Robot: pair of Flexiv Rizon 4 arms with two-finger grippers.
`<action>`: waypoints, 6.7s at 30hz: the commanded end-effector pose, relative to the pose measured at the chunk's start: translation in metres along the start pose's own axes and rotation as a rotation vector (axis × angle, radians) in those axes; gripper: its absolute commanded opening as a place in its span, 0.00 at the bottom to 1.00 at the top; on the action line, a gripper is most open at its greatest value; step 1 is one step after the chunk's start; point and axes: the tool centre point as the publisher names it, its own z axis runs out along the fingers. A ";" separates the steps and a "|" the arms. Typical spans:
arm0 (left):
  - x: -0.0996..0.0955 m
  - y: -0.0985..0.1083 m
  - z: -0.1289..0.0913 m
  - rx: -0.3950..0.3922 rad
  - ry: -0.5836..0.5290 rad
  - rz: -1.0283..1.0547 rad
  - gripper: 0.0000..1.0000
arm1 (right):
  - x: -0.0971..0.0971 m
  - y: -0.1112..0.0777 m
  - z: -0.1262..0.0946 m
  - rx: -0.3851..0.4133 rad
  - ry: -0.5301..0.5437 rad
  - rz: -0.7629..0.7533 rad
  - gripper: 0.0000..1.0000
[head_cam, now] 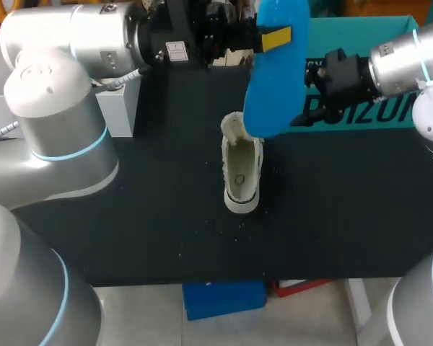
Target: Take the shoe out of the shoebox, open the shoe tongue, remove and reinsert the insole, then place the shoe into the shoebox
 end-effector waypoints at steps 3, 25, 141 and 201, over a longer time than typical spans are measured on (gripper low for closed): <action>-0.007 0.029 -0.001 -0.266 -0.071 0.474 0.00 | -0.001 -0.001 0.001 -0.003 0.004 -0.001 1.00; -0.029 0.067 -0.009 -0.352 -0.132 0.475 0.00 | -0.001 -0.001 0.001 -0.003 0.004 -0.001 1.00; -0.044 0.326 -0.085 -0.253 0.172 1.691 0.00 | -0.001 -0.001 0.001 -0.003 0.004 -0.001 1.00; -0.050 0.338 -0.091 -0.108 0.074 1.784 0.00 | -0.004 -0.046 0.024 -0.025 0.203 -0.046 0.89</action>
